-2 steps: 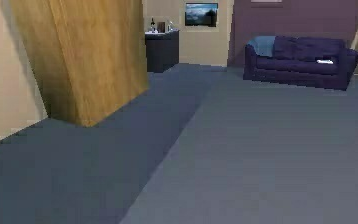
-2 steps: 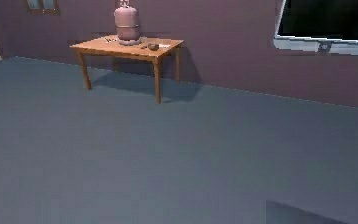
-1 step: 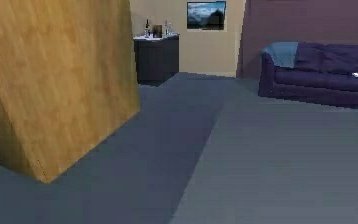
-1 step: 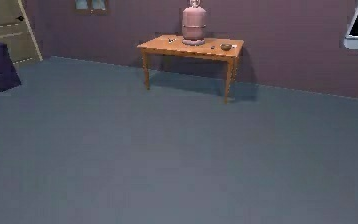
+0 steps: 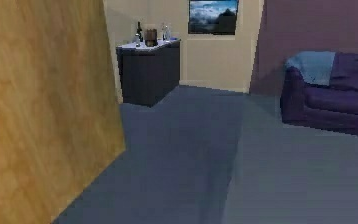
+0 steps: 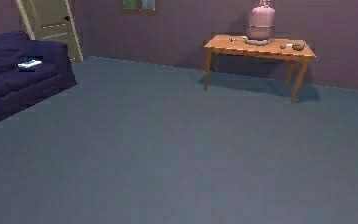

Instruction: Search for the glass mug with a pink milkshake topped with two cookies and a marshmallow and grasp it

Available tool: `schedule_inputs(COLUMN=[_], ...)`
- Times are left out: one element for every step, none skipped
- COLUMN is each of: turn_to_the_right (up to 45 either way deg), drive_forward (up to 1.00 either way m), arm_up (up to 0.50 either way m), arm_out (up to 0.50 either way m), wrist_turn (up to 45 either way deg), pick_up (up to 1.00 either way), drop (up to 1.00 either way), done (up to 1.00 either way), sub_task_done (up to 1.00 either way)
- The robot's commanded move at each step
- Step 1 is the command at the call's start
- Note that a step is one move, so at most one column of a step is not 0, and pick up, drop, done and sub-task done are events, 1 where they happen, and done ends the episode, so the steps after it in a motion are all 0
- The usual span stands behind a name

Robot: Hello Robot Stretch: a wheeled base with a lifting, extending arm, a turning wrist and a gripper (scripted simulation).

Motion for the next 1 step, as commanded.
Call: schedule_inputs(turn_to_the_right=[0.0], drive_forward=[1.00], arm_up=[0.00], arm_out=[0.00], wrist_turn=[0.0], pick_up=[0.00], drop=[0.00], done=[0.00], sub_task_done=[0.00])
